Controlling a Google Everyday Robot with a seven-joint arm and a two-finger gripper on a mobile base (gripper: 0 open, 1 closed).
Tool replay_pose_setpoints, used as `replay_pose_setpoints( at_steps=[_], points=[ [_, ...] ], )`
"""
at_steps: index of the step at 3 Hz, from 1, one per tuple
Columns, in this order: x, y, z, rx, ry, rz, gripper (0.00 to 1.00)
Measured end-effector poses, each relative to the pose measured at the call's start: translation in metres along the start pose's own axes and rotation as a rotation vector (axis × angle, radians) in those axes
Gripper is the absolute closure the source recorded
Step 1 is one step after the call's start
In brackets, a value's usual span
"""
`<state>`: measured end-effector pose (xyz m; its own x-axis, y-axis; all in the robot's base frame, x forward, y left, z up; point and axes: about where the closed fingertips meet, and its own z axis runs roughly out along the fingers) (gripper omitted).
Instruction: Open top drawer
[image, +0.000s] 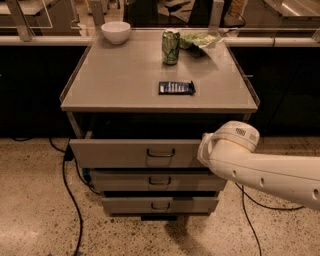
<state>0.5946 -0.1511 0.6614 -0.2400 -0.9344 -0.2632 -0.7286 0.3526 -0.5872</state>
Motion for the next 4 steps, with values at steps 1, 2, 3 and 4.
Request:
replay_pose_setpoints(
  at_steps=[1,2,3,4],
  points=[
    [0.001,-0.001,0.0,0.007,0.011,-0.001,1.0],
    [0.008,0.007,-0.004,0.018,0.014,-0.014,1.0],
    [0.012,0.015,-0.009,0.026,0.008,-0.026,1.0],
    [0.012,0.014,-0.011,0.026,0.008,-0.026,1.0]
  ],
)
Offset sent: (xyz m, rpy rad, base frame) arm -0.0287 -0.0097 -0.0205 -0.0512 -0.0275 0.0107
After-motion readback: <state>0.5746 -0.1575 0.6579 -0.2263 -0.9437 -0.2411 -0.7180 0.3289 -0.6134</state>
